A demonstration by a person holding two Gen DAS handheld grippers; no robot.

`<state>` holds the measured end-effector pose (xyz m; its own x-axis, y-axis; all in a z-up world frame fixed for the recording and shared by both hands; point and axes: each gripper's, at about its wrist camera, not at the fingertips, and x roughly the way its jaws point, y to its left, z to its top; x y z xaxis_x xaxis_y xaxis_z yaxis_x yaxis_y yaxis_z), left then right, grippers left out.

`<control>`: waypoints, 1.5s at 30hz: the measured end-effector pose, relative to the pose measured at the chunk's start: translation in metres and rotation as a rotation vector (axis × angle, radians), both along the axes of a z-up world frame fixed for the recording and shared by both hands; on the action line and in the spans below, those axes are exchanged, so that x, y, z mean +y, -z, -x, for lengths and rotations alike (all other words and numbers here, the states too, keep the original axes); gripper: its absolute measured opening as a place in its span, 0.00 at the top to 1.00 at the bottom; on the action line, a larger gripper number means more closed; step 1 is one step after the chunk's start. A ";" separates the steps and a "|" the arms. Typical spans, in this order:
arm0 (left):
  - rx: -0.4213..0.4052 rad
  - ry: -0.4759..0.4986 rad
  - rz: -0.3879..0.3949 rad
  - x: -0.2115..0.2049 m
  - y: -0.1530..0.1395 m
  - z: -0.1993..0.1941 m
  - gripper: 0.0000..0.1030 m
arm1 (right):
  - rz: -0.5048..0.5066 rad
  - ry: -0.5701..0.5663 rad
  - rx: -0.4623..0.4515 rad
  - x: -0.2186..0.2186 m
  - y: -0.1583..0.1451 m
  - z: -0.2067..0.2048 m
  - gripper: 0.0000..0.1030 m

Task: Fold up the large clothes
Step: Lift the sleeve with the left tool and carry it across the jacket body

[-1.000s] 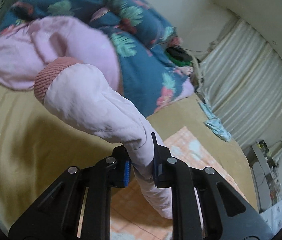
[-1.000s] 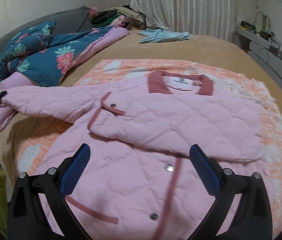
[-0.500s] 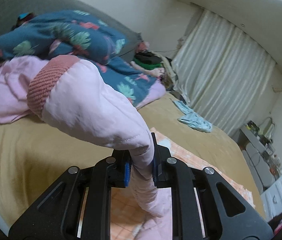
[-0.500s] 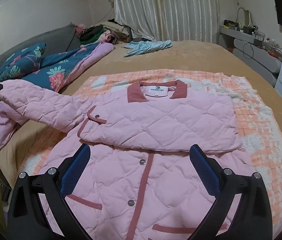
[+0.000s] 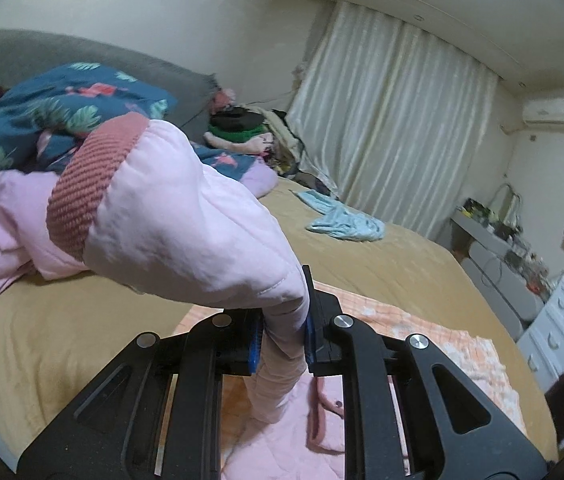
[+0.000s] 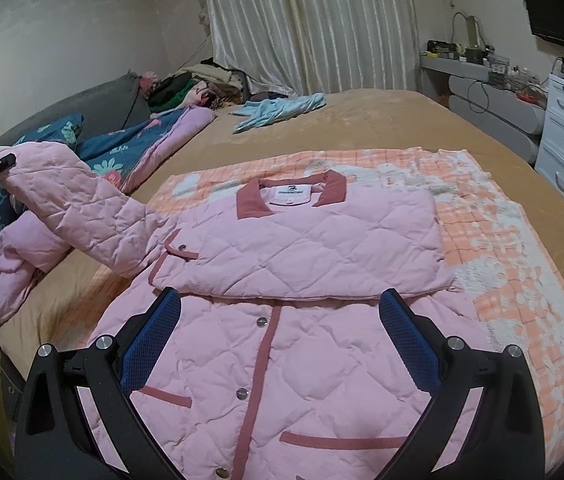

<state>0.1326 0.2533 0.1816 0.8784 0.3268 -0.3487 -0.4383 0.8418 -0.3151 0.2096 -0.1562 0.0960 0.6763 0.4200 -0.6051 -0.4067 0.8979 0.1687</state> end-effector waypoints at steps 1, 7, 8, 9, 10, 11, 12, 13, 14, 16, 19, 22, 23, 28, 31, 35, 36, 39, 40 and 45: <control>0.001 0.014 -0.007 -0.005 -0.001 -0.003 0.92 | -0.002 0.003 0.000 -0.002 0.000 0.000 0.04; 0.009 0.077 -0.041 -0.030 -0.005 -0.017 0.92 | -0.003 0.028 -0.006 -0.016 0.000 0.004 0.04; 0.012 0.088 -0.049 -0.035 -0.006 -0.019 0.92 | -0.005 0.032 -0.007 -0.018 0.000 0.003 0.04; 0.014 0.099 -0.057 -0.037 -0.005 -0.023 0.92 | -0.011 0.038 -0.006 -0.022 0.000 0.003 0.04; 0.017 0.111 -0.065 -0.041 -0.006 -0.026 0.92 | -0.017 0.044 -0.005 -0.024 0.000 0.004 0.04; 0.021 0.130 -0.074 -0.047 -0.005 -0.030 0.92 | -0.020 0.050 -0.005 -0.027 0.000 0.003 0.04; 0.023 0.142 -0.078 -0.050 -0.005 -0.033 0.91 | -0.023 0.059 -0.003 -0.030 0.000 0.003 0.04; 0.025 0.156 -0.082 -0.054 -0.004 -0.036 0.91 | -0.026 0.064 0.000 -0.032 0.000 0.002 0.04; 0.027 0.165 -0.086 -0.056 -0.004 -0.038 0.91 | -0.029 0.067 0.001 -0.035 0.000 0.001 0.04; 0.035 0.187 -0.102 -0.064 -0.002 -0.044 0.91 | -0.030 0.075 0.002 -0.038 0.001 0.000 0.04; 0.045 0.218 -0.121 -0.076 0.001 -0.050 0.91 | -0.038 0.084 0.002 -0.043 0.001 0.000 0.04; 0.065 0.260 -0.150 -0.090 0.007 -0.058 0.91 | -0.039 0.096 0.004 -0.048 0.001 -0.002 0.04; 0.071 0.272 -0.156 -0.096 0.007 -0.063 0.91 | -0.042 0.099 0.005 -0.049 0.001 -0.003 0.04; 0.096 0.341 -0.170 -0.116 0.020 -0.074 0.91 | -0.050 0.121 0.010 -0.058 0.003 -0.007 0.04; 0.108 0.373 -0.179 -0.128 0.026 -0.079 0.91 | -0.050 0.134 0.015 -0.062 0.006 -0.009 0.04; 0.141 0.436 -0.220 -0.151 0.041 -0.087 0.91 | -0.051 0.160 0.029 -0.070 0.012 -0.013 0.04; 0.149 0.450 -0.229 -0.157 0.044 -0.088 0.91 | -0.053 0.165 0.032 -0.072 0.013 -0.014 0.04; 0.178 0.497 -0.252 -0.173 0.057 -0.096 0.91 | -0.054 0.181 0.038 -0.078 0.016 -0.017 0.04; 0.192 0.520 -0.260 -0.180 0.065 -0.098 0.91 | -0.056 0.186 0.040 -0.081 0.017 -0.018 0.04; 0.255 0.584 -0.298 -0.204 0.089 -0.109 0.91 | -0.063 0.215 0.049 -0.092 0.021 -0.023 0.04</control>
